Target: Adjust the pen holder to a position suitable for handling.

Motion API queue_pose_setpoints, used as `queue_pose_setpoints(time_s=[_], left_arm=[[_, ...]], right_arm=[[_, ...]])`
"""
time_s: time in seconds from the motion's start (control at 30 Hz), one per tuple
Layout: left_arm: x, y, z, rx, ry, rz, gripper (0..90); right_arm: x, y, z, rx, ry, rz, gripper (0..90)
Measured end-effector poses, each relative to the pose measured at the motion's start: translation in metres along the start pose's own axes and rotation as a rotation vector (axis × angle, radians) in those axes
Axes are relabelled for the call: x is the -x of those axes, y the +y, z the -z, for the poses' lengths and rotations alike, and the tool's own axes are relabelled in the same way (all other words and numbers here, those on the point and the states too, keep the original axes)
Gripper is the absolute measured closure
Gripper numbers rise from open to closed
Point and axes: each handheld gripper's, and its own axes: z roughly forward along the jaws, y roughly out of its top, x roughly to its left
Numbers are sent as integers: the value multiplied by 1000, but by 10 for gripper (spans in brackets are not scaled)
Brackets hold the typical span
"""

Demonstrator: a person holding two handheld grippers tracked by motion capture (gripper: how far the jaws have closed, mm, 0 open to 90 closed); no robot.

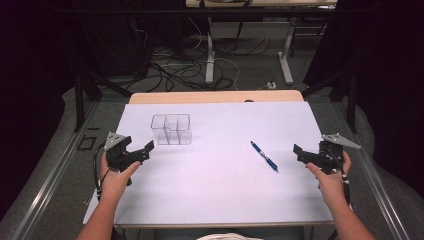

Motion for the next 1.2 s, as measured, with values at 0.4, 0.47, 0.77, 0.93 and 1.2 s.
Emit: queue_pose_setpoints(time_s=[0.4,0.47,0.77,0.93,1.2], left_arm=[[-9,12,-1,-17,43,48,160],[-10,15,-1,-11,42,63,166],[-14,31,-11,-5,31,97,239],[-17,44,-19,-43,31,96,316],[-18,62,-34,-91,54,34,416]], right_arm=[[-7,-2,-3,-14,7,30,0],[-9,-2,-3,-22,3,37,0],[-8,-4,-4,-34,21,43,0],[-9,-4,-5,-45,25,34,0],[-10,-5,-7,-54,36,43,0]])
